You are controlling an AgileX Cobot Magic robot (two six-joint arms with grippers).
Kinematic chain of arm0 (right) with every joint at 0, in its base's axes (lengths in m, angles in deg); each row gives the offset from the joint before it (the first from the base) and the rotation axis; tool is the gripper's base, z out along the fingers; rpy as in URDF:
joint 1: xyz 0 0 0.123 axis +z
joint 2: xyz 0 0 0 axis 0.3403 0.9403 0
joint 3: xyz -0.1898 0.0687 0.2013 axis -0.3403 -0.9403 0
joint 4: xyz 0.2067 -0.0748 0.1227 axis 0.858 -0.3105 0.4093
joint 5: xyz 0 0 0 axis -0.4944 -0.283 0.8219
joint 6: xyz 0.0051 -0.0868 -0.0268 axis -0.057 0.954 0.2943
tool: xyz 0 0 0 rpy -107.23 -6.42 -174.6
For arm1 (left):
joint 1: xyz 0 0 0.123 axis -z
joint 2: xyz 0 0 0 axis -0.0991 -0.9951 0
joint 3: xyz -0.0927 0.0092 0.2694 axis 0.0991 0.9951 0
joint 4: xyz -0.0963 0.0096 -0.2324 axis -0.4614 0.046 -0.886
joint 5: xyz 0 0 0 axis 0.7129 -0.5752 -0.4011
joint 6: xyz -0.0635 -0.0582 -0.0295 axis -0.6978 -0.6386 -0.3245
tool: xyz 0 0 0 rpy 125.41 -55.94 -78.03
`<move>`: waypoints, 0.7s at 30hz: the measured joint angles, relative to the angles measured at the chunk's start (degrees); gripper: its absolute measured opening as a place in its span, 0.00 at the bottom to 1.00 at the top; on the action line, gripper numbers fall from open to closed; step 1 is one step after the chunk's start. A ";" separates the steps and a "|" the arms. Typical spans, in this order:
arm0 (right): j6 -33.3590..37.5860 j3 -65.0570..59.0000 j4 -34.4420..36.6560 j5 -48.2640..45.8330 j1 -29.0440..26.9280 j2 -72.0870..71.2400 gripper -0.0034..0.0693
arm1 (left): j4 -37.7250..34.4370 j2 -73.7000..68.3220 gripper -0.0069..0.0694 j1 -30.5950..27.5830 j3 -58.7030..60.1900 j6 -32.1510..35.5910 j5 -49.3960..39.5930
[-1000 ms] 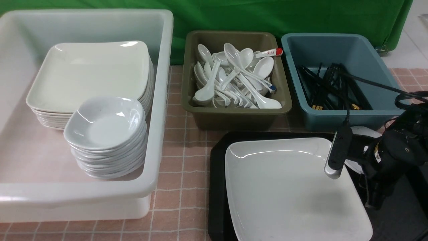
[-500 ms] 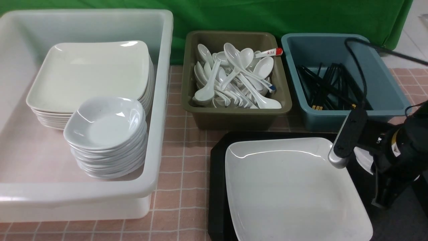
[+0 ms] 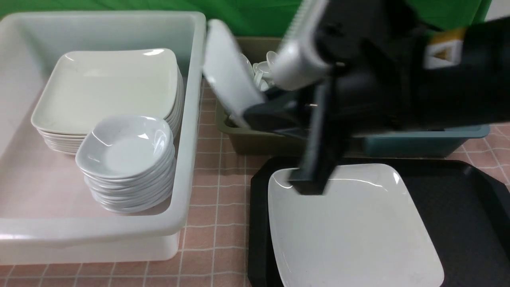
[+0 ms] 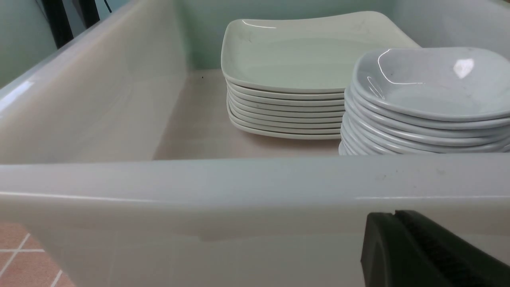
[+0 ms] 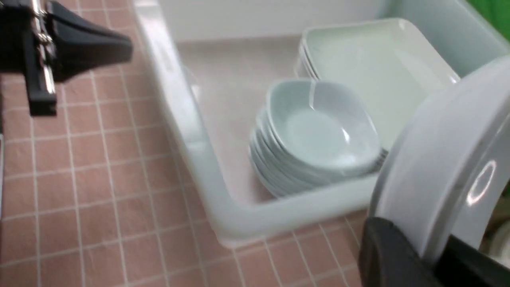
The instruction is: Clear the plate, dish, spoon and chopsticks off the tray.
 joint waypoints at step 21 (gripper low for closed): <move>1.76 35.10 -18.90 -4.71 6.85 39.47 0.56 | 0.09 0.00 0.12 0.00 0.00 0.14 0.18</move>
